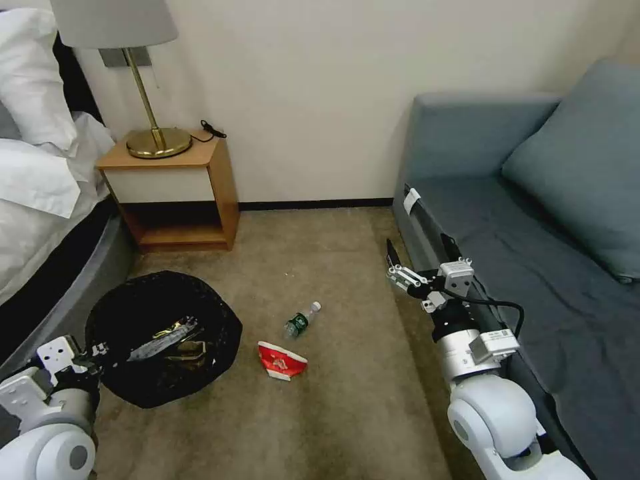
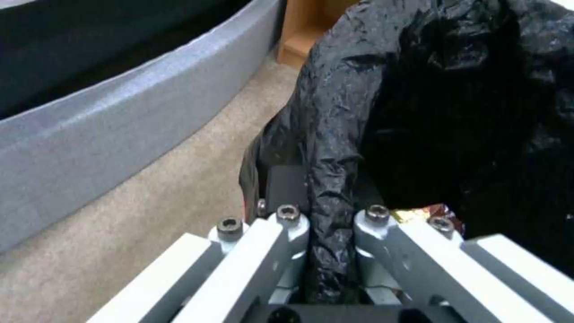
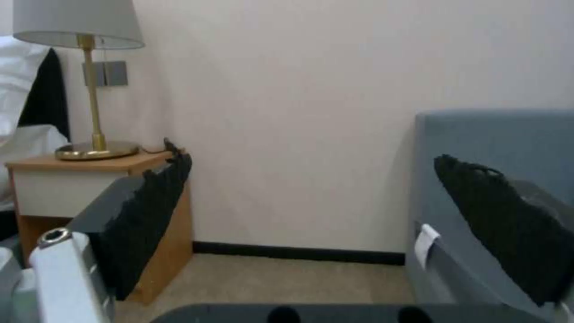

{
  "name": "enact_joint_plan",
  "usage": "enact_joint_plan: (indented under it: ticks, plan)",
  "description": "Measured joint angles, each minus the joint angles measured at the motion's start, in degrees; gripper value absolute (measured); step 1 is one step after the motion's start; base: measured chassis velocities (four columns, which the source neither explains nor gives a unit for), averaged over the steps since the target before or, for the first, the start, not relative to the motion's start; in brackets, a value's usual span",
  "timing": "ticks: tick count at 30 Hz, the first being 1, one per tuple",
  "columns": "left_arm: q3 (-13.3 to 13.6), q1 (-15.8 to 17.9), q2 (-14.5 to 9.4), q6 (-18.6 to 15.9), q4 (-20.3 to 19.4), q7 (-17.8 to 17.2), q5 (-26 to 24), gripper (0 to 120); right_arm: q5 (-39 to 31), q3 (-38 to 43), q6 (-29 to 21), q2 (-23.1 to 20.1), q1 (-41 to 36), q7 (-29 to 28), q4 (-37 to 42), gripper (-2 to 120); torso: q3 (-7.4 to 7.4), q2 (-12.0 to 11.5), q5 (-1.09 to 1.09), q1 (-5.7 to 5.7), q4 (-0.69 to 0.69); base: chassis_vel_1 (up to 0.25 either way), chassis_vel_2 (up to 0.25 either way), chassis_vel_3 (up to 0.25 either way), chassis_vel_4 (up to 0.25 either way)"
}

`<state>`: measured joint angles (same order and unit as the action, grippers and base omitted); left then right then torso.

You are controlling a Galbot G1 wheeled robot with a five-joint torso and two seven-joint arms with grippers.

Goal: Pick up the trash bin, then pick up the garbage on the floor and place it into the trash bin.

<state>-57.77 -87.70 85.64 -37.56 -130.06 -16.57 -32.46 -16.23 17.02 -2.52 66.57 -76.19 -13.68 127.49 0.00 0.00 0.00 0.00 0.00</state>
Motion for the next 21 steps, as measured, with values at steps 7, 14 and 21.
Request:
enact_joint_plan:
  ticks: [7,14,21]
  plan:
    - [-0.4,0.0,0.0,0.0,0.1,0.1,0.0,4,-0.6,-0.2,-0.1,-0.5,0.6,0.3,-0.6,100,0.0,0.0,0.0,0.0,0.0,-0.126,0.122,0.124,-0.116]
    - [-0.4,0.1,0.0,0.0,0.1,0.1,0.0,4,-1.1,-0.6,1.3,-1.1,1.3,1.2,-1.5,100,0.0,0.0,0.0,0.0,-0.01,-0.113,0.112,0.117,-0.105]
    - [-0.5,0.2,0.2,0.2,0.4,0.1,0.0,4,-2.5,-3.4,3.2,-3.4,4.6,3.5,-3.7,100,0.0,0.0,0.0,0.0,-0.01,-0.045,0.059,0.047,-0.042]
